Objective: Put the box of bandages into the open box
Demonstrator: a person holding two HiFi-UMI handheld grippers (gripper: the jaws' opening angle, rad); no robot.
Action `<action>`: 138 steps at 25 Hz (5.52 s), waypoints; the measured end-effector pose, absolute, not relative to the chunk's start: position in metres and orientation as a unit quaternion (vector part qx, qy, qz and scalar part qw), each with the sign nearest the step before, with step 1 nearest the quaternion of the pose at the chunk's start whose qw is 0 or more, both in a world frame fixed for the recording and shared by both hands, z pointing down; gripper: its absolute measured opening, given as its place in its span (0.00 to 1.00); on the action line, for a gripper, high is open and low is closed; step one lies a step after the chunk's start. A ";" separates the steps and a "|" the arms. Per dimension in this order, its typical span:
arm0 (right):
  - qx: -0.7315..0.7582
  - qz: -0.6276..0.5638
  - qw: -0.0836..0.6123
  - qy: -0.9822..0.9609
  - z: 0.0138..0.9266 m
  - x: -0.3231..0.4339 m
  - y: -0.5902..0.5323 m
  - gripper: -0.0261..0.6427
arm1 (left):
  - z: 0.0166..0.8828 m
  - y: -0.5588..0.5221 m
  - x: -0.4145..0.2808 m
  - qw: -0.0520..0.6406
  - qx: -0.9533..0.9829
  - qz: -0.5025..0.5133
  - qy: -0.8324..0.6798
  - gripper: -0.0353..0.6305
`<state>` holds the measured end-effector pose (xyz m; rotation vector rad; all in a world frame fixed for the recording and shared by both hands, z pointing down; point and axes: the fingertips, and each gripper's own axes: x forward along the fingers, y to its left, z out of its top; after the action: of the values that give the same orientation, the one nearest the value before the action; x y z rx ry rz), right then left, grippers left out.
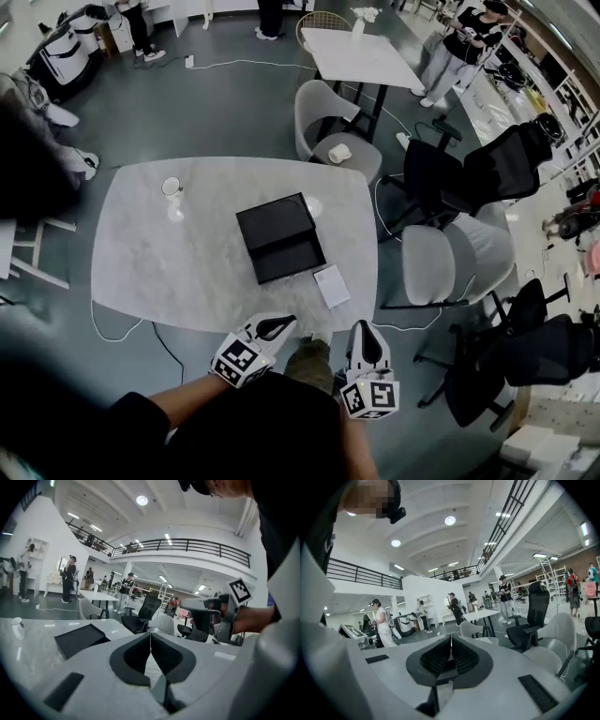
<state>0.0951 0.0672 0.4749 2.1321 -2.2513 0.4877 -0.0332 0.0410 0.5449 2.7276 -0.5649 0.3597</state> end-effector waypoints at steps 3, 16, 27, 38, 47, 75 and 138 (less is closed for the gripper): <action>0.641 0.148 0.013 -0.753 0.473 0.120 0.043 0.06 | 0.550 0.023 -0.011 0.205 0.934 0.145 -0.254 0.08; 0.549 0.198 0.037 -0.811 0.521 0.207 -0.016 0.06 | 0.626 -0.030 0.070 0.317 0.846 0.184 -0.387 0.08; 0.504 0.224 0.057 -0.832 0.550 0.238 -0.041 0.06 | 0.728 -0.046 0.098 0.372 0.789 0.244 -0.423 0.22; 0.502 0.278 0.074 -0.816 0.577 0.278 -0.063 0.06 | 0.799 -0.069 0.107 0.493 0.674 0.226 -0.501 0.63; 0.484 0.292 0.088 -0.820 0.588 0.279 -0.064 0.06 | 0.831 -0.072 0.117 0.499 0.625 0.279 -0.531 0.71; 0.502 0.291 0.125 -0.805 0.620 0.283 -0.034 0.06 | 0.821 -0.053 0.141 0.398 0.704 0.407 -0.425 0.70; 0.695 0.254 0.083 -0.668 0.580 0.092 -0.011 0.06 | 0.754 -0.149 -0.053 0.135 0.840 0.470 -0.235 0.70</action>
<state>0.0921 -0.0109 0.5800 2.0747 -1.9924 0.7568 -0.0533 -0.1494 0.7542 2.4339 -0.6820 1.3617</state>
